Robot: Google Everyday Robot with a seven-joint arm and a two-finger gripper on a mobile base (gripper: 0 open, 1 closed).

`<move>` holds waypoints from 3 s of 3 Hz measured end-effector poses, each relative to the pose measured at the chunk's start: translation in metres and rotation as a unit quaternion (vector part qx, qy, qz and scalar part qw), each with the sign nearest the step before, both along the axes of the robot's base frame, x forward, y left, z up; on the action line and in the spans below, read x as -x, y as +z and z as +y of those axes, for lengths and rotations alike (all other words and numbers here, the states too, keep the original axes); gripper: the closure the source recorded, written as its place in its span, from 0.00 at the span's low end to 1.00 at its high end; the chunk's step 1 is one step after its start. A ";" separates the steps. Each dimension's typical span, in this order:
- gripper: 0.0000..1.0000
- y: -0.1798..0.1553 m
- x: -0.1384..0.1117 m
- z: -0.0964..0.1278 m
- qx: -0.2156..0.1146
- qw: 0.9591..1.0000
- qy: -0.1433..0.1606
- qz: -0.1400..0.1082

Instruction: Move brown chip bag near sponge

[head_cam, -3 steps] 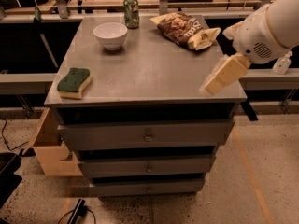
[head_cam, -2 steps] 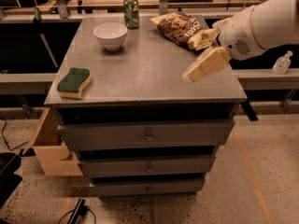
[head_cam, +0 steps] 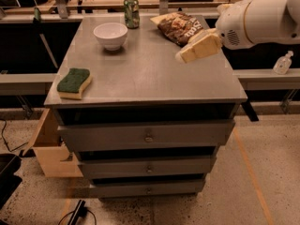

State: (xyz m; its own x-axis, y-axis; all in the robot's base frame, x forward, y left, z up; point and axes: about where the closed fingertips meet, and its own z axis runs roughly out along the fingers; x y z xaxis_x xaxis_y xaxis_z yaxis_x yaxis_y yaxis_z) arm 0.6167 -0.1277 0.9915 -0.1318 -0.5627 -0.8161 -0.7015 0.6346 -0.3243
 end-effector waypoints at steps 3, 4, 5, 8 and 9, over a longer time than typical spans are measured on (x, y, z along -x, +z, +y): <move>0.00 -0.009 -0.041 -0.012 0.007 0.998 -0.060 -0.006; 0.00 -0.011 -0.084 -0.048 0.024 0.994 -0.100 -0.021; 0.00 -0.022 -0.127 -0.087 0.032 0.992 -0.120 -0.015; 0.00 -0.037 -0.209 -0.132 0.006 0.992 -0.127 -0.005; 0.00 -0.037 -0.209 -0.132 0.006 0.992 -0.127 -0.005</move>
Offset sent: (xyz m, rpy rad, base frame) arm 0.0240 -0.0030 -0.0054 0.0202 -0.0048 -0.0657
